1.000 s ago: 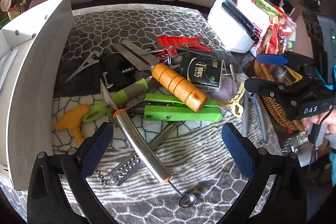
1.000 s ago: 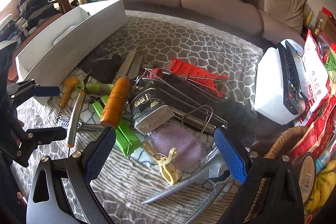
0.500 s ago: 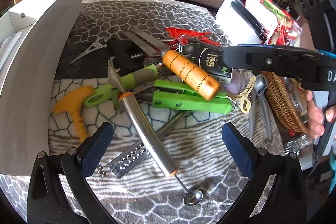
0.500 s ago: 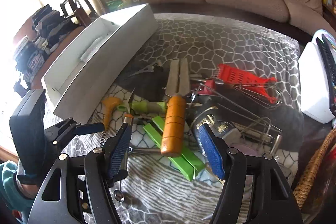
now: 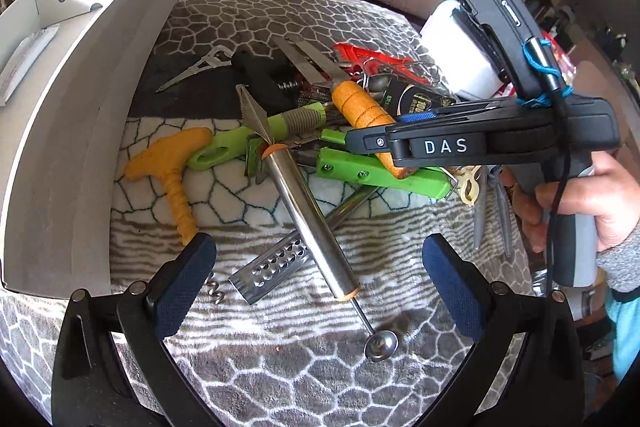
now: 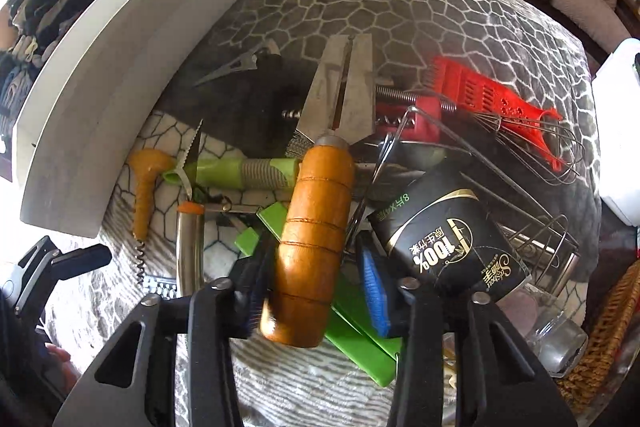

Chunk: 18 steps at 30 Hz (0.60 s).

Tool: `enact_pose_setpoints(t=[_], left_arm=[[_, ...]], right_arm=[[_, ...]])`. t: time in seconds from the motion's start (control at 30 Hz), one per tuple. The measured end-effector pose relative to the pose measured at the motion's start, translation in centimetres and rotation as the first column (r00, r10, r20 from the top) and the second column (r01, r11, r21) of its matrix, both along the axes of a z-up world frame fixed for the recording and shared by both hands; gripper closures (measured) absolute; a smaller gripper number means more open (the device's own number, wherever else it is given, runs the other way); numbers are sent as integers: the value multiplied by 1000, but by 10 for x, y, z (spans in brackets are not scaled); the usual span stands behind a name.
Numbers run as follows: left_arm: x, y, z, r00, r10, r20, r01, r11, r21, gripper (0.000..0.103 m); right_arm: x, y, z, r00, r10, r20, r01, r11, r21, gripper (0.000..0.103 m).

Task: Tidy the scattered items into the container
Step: 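Close the right gripper on the fork's wooden handle and lift it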

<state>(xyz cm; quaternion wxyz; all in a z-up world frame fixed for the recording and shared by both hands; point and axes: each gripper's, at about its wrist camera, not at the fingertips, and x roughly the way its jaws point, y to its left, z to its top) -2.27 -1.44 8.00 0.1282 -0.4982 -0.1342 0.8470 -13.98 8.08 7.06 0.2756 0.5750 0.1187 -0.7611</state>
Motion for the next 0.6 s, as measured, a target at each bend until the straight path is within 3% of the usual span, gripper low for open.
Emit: enact_pose_setpoints(t=[0.13,0.23,0.4,0.5,0.6], left_arm=[[-4,-13,5,999,34,15,-35,997,74,0],[-13,-21,7,997,56,50,-64,983,174,0],[-25,-17,-1,988,72,135,-117,926,359,0],[-21,-11,-14,979,90,182,-166,872,461,0],[-10,-1,-23,968,144,206,-226,858,462,4]], right_arm=[[5,3,6,1000,4,-5,-4,1000,-25,75],[15,13,22,1000,-3,-29,1,998,-67,75],[48,42,46,999,-35,0,34,987,-156,75],[81,60,48,998,-50,34,56,976,-209,75],[105,77,46,993,-91,69,106,960,-260,75]])
